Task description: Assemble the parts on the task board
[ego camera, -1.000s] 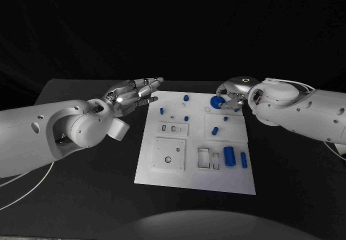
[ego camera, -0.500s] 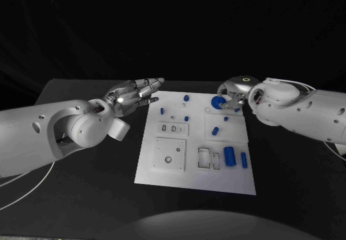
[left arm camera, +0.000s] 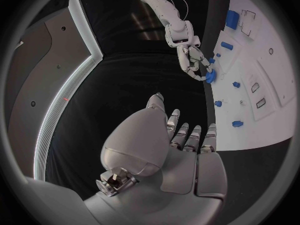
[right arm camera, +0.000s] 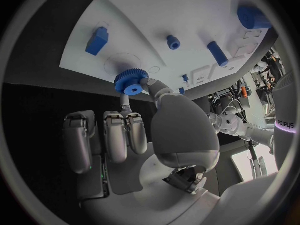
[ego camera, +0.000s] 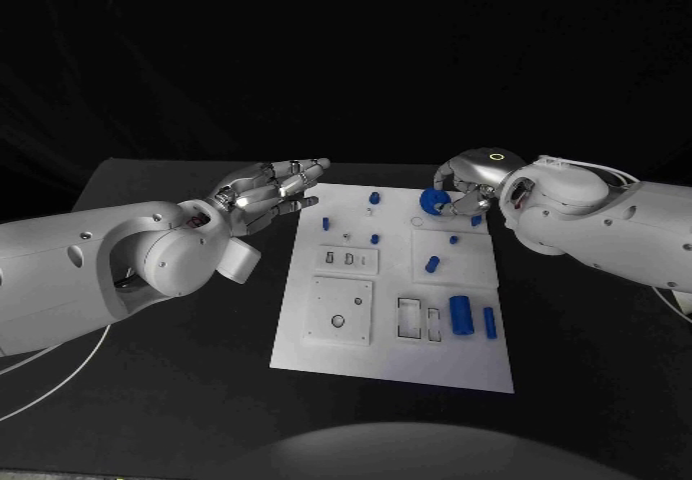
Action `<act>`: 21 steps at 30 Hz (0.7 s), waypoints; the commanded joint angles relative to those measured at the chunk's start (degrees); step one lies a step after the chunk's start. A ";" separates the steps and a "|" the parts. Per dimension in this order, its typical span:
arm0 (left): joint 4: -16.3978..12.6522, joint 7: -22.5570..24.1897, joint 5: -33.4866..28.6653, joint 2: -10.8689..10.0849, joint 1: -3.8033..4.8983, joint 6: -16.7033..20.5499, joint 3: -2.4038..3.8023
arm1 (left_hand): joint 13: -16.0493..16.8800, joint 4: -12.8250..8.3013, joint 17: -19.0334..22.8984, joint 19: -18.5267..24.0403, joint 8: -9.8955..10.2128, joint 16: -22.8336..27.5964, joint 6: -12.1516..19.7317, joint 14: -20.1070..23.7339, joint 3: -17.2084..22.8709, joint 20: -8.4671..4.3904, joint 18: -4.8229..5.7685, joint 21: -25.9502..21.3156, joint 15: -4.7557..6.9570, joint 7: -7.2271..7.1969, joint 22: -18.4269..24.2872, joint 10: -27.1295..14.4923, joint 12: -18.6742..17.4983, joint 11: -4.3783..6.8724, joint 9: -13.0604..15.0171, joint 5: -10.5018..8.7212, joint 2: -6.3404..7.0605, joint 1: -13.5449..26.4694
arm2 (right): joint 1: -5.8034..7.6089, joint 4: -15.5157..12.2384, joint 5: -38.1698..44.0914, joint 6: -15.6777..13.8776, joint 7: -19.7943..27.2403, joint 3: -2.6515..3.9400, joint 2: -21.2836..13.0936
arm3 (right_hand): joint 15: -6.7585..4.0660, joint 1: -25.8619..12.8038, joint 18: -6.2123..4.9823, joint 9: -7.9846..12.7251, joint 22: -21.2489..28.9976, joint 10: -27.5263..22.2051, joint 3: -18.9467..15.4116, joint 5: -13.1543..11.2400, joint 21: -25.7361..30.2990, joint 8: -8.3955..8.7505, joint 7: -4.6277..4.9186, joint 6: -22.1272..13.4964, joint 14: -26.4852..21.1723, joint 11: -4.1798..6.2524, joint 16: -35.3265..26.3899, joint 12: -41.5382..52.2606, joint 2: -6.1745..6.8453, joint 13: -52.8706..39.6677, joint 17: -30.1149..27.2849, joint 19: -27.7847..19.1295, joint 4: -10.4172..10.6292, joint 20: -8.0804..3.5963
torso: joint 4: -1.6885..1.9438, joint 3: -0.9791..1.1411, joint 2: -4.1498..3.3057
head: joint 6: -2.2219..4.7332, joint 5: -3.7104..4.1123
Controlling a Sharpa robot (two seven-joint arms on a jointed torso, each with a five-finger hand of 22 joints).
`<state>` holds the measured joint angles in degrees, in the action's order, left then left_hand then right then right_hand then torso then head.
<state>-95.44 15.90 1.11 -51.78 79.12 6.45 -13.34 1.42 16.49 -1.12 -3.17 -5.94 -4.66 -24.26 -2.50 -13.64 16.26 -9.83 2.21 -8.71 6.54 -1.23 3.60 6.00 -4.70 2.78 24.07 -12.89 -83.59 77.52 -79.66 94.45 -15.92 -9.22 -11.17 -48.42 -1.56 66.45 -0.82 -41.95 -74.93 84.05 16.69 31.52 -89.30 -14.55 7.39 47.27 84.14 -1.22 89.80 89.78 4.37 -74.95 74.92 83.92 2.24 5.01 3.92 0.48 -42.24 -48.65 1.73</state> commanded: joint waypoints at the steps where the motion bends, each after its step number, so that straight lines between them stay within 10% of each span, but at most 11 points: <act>1: -0.09 0.17 0.22 0.11 0.01 -1.15 0.04 | 0.05 -0.02 -0.10 -0.11 -0.19 -0.37 -0.12 -0.09 0.12 0.38 -0.43 0.38 -0.35 0.35 -0.09 -0.03 0.35 -0.42 0.08 0.33 -0.04 -0.73 | 0.36 -0.76 -0.84 -0.82 1.00 0.02 0.25 | -0.29 -0.65 0.69 -5.17 -14.90 5.95 0.09 0.56 -0.31 -0.19 -2.11 2.38 5.86 0.24 0.20 0.22 -0.07 -15.05 15.08 5.72 0.46 -0.40 | -0.03 -0.04 -0.06 | -0.17 0.08; 21: 0.38 -0.12 0.22 0.79 0.01 -1.60 0.04 | 0.12 0.03 -0.12 -0.18 -0.24 -0.53 -0.08 -0.18 0.09 0.40 -0.41 0.44 -0.40 0.49 -0.10 0.28 0.70 -0.67 0.07 0.33 -0.11 -0.67 | 0.83 0.69 -3.45 4.42 2.03 0.16 7.66 | -0.05 -0.77 0.61 -4.96 -14.80 5.95 0.48 1.18 -0.07 0.12 -1.92 2.26 5.86 -0.14 0.20 0.22 -0.16 -15.05 15.08 5.50 0.71 -0.29 | 0.13 -0.01 -0.06 | -0.90 0.65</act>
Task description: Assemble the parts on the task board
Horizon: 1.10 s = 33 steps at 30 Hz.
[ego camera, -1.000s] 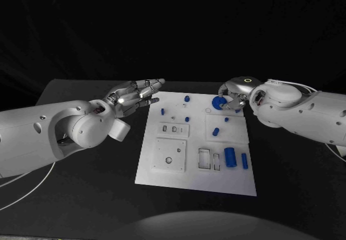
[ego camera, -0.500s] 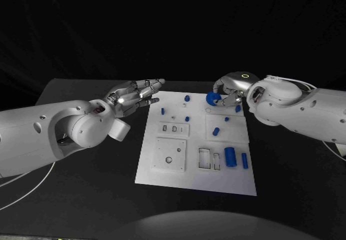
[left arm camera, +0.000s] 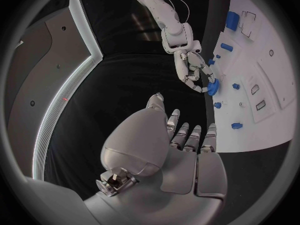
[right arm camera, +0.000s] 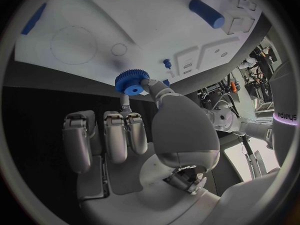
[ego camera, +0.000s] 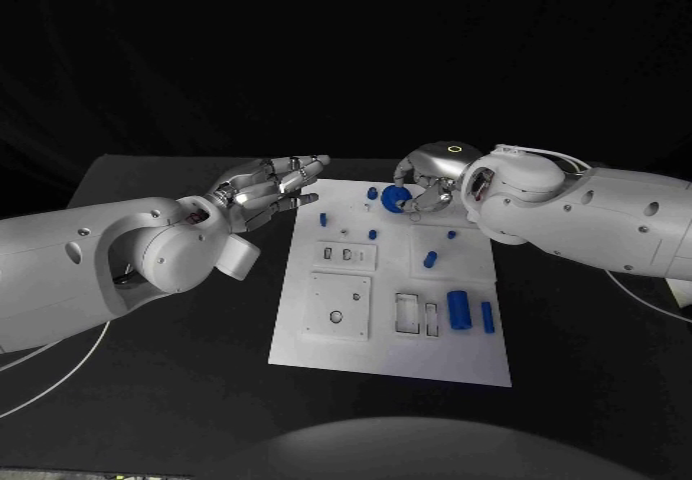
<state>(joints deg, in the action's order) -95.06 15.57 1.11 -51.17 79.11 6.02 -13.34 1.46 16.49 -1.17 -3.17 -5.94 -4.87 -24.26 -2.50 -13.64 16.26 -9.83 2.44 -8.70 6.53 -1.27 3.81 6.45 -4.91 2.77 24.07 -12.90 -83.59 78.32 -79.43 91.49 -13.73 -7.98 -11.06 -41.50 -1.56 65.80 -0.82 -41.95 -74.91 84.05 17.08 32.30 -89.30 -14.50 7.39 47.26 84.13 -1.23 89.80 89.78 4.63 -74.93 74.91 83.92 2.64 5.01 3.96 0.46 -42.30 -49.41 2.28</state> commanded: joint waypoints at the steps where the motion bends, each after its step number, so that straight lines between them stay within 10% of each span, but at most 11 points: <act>1: 0.02 0.21 0.21 0.21 0.02 -1.18 0.04 | 0.08 0.03 -0.07 -0.18 -0.24 -0.32 -0.08 -0.19 0.09 0.40 -0.40 0.20 -0.40 0.50 -0.06 0.08 0.25 -0.47 0.08 0.33 -0.11 -0.67 | 0.04 0.69 -0.52 2.34 0.83 0.06 1.24 | -0.04 -0.11 0.60 -4.94 -14.79 5.95 0.12 0.41 -0.03 0.09 -1.90 2.26 5.87 -0.16 0.20 0.22 -0.42 -15.07 15.09 5.46 0.31 -0.28 | 0.13 0.01 -0.02 | -0.16 0.12; 22: 0.34 0.12 0.21 0.58 0.02 -1.34 0.05 | 0.09 0.02 -0.08 -0.24 -0.27 -0.38 -0.14 -0.22 0.08 0.41 -0.40 0.25 -0.41 0.54 -0.08 0.15 0.31 -0.52 0.09 0.34 -0.12 -0.67 | -0.18 6.03 -0.78 5.36 0.87 0.14 8.18 | 0.52 -0.06 0.41 -4.06 -14.55 5.95 0.70 -0.44 0.54 1.32 -1.29 1.52 5.87 -0.73 0.20 0.22 -0.29 -15.07 15.09 4.93 0.29 0.18 | -0.02 0.07 0.03 | -0.59 -0.27; 33: 0.39 -0.08 0.21 0.62 0.02 -1.52 0.05 | 0.12 0.01 -0.09 -0.28 -0.34 -0.42 -0.27 -0.25 0.07 0.41 -0.40 0.28 -0.42 0.65 -0.09 0.31 0.50 -0.64 0.11 0.36 -0.13 -0.68 | -0.41 6.83 -0.69 6.40 0.82 0.14 8.83 | 1.54 -0.71 0.24 2.05 -14.32 5.95 1.80 -3.41 1.07 8.46 0.44 -2.74 5.87 -1.82 0.20 0.22 0.45 -15.07 15.09 4.43 0.73 1.25 | -0.13 0.04 0.02 | -0.59 -0.37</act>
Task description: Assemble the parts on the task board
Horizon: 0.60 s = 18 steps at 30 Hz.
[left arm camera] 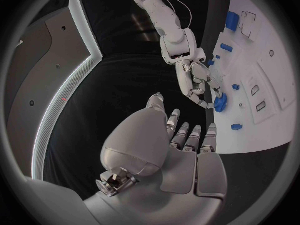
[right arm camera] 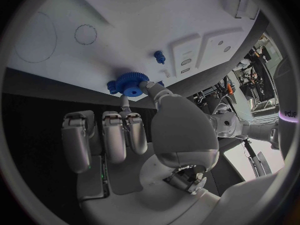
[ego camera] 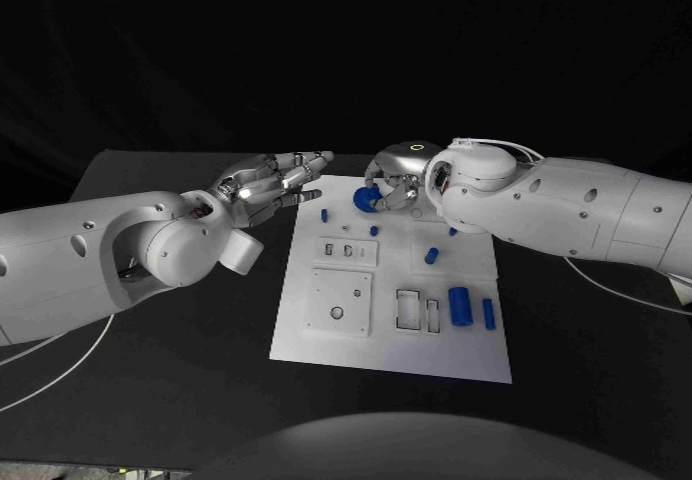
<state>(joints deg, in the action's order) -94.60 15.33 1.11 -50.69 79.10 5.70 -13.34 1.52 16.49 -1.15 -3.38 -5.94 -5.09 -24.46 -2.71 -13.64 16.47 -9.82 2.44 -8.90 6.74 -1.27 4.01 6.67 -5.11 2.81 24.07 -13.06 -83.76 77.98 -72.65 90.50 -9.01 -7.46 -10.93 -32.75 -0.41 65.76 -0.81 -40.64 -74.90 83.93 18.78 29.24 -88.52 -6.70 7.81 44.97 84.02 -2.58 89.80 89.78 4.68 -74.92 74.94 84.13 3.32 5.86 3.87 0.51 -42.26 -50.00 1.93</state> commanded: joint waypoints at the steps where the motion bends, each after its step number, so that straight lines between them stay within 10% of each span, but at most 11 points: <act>1: -0.05 0.14 0.21 0.16 0.03 -1.22 0.05 | 0.07 0.01 -0.10 -0.06 -0.34 -0.21 -0.07 -0.05 0.07 0.20 -0.41 0.28 -0.22 0.44 -0.09 0.11 0.28 -0.44 0.07 0.36 0.03 -0.52 | -0.09 0.05 0.30 1.81 0.31 0.01 0.09 | 0.39 -0.69 0.23 1.32 -14.33 6.07 0.11 -0.84 0.32 1.14 0.00 -0.64 5.98 -0.47 0.20 0.22 0.43 -15.08 15.06 4.20 0.05 0.45 | -0.06 -0.02 -0.01 | 0.00 -0.01; 18: 0.27 -0.12 0.21 0.32 0.02 -1.49 0.05 | 0.08 0.00 -0.10 -0.07 -0.36 -0.21 -0.06 -0.05 0.06 0.21 -0.41 0.28 -0.22 0.49 -0.09 0.17 0.34 -0.50 0.07 0.36 0.04 -0.52 | -0.30 -0.35 0.18 0.91 0.78 -0.01 -0.58 | 0.00 -1.03 0.17 7.86 -14.26 6.07 -1.38 -8.72 0.49 3.06 -0.62 -3.21 5.98 0.09 0.20 0.22 0.01 -15.08 15.06 4.04 0.28 0.16 | 0.03 -0.01 0.04 | 0.00 -0.10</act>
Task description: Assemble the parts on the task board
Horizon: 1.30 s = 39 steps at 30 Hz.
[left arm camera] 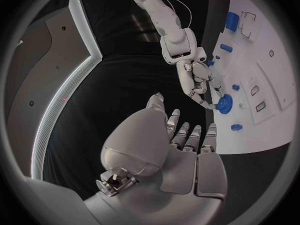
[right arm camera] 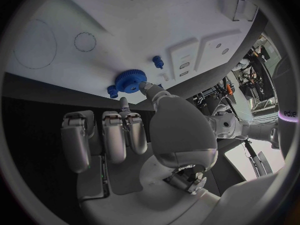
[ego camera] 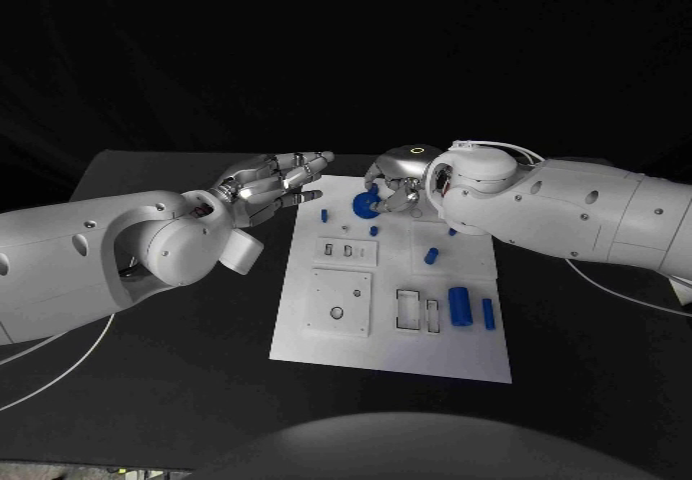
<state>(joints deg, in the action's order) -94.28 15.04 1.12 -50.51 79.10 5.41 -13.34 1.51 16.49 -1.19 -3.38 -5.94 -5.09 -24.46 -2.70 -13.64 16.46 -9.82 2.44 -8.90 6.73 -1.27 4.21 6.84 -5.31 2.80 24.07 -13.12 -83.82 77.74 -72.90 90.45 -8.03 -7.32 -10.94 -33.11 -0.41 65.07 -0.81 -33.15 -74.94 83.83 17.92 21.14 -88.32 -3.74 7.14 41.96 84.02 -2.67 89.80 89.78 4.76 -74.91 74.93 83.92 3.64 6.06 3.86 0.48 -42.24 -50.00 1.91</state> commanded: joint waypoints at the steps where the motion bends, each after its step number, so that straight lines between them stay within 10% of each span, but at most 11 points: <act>1: -0.05 0.16 0.21 0.14 0.02 -1.22 0.04 | 0.09 0.00 -0.06 -0.07 -0.36 -0.21 -0.07 -0.05 0.06 0.21 -0.41 0.28 -0.22 0.49 -0.10 -0.04 0.17 -0.30 0.08 0.36 0.10 -0.46 | -0.06 -0.17 0.23 -0.40 0.72 0.01 -0.37 | -0.02 -0.36 0.17 0.66 -14.21 6.17 -0.68 -1.30 0.30 0.07 0.05 -0.15 5.98 0.18 0.20 0.22 -0.13 -15.09 15.07 4.23 -0.01 -0.05 | 0.06 0.00 0.02 | 0.00 -0.11; 16: -0.38 0.15 0.21 -0.54 0.02 -0.91 0.04 | 0.09 -0.03 -0.07 -0.12 -0.39 -0.29 -0.10 -0.08 0.05 0.22 -0.40 0.32 -0.23 0.57 -0.11 0.04 0.24 -0.39 0.08 0.38 0.11 -0.49 | 1.55 -7.53 -2.49 -11.90 5.17 0.00 -10.41 | -0.60 1.29 0.36 2.57 -14.46 6.17 -0.71 -0.92 -0.29 -1.22 -0.71 4.62 5.98 0.87 0.20 0.22 -1.19 -15.09 15.07 4.79 -0.19 -0.54 | -0.17 -0.02 -0.06 | 0.34 -0.21; 21: -0.37 0.12 0.21 -0.64 0.02 -0.84 0.04 | 0.10 -0.05 -0.08 -0.14 -0.42 -0.34 -0.14 -0.11 0.05 0.22 -0.40 0.33 -0.25 0.59 -0.12 0.10 0.31 -0.41 0.09 0.39 0.13 -0.51 | 2.43 -11.13 -6.03 -14.71 6.93 -0.02 -16.26 | -1.12 2.23 0.04 3.87 -14.03 6.17 -1.02 -3.83 0.72 -0.95 -0.98 6.12 5.98 1.32 0.20 0.22 -1.15 -15.09 15.07 3.89 0.17 -0.99 | -0.18 0.06 -0.07 | 0.28 -0.16; 25: -0.34 0.29 0.21 -0.51 0.00 -0.82 0.04 | 0.11 -0.07 -0.09 -0.16 -0.44 -0.39 -0.18 -0.14 0.05 0.23 -0.39 0.35 -0.29 0.60 -0.12 0.13 0.34 -0.42 0.09 0.40 0.14 -0.53 | 2.66 -12.62 -10.14 -17.68 10.54 -0.08 -20.57 | -1.41 1.59 -0.20 4.86 -13.71 6.17 -2.79 -11.11 1.54 -0.30 -1.40 5.64 5.98 1.60 0.20 0.22 -1.02 -15.09 15.07 3.19 1.94 -1.23 | -0.17 0.00 0.00 | 0.39 0.07; 29: -0.30 0.56 0.21 -0.33 -0.25 -1.07 0.04 | 0.11 -0.11 -0.11 -0.22 -0.47 -0.50 -0.22 -0.22 0.06 0.23 -0.39 0.40 -0.39 0.61 -0.14 0.20 0.40 -0.43 0.10 0.43 0.15 -0.60 | 2.12 -13.14 -14.54 -20.09 15.64 -0.22 -24.21 | -1.87 1.85 0.04 4.54 -14.05 6.17 -3.71 -9.72 0.77 -0.34 -2.41 4.65 5.98 2.29 0.20 0.22 -0.88 -15.09 15.07 3.90 2.75 -1.63 | -0.17 0.20 -0.01 | 0.62 0.29; 32: -0.23 0.60 0.21 -0.33 -0.49 -1.17 0.04 | 0.11 -0.11 -0.11 -0.22 -0.47 -0.50 -0.22 -0.22 0.06 0.23 -0.39 0.40 -0.39 0.61 -0.14 0.20 0.40 -0.43 0.10 0.43 0.15 -0.60 | 1.56 -12.96 -16.63 -20.97 17.52 -0.32 -25.77 | -2.46 2.94 0.18 1.99 -14.24 6.17 -4.46 -8.13 0.33 -0.88 -3.33 2.22 5.98 3.05 0.20 0.22 -1.14 -15.09 15.07 4.29 3.24 -2.37 | -0.40 0.24 0.15 | 0.46 0.16; 39: -0.07 0.92 0.21 -0.33 -1.16 -1.40 0.04 | 0.11 -0.12 -0.11 -0.24 -0.49 -0.54 -0.22 -0.24 0.08 0.24 -0.39 0.41 -0.44 0.62 -0.15 0.21 0.41 -0.45 0.10 0.45 0.13 -0.64 | -1.02 -10.06 -22.70 -19.93 20.48 -0.58 -27.48 | -2.19 5.51 0.16 -14.83 -14.20 6.17 -7.12 -5.32 0.44 -6.54 -2.76 -6.74 5.98 2.62 0.20 0.22 -2.25 -15.09 15.07 4.17 5.72 -2.31 | -0.91 0.35 0.44 | 0.73 0.70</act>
<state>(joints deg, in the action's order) -94.30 15.03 1.12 -50.96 78.01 5.25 -13.34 1.53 16.49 -1.24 -3.38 -6.17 -5.33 -24.67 -2.91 -13.64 16.46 -9.82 2.66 -9.11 6.94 -1.32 4.42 7.11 -5.52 2.83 24.28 -13.12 -83.82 77.14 -83.53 72.65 -27.36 9.20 -11.46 -60.63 -2.60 70.15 -0.81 -46.53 -74.92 83.94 10.97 15.25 -87.76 -9.74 4.33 35.73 83.94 0.31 89.80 89.78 2.59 -74.95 74.91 84.01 9.19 3.65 3.16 0.74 -41.95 -49.46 2.28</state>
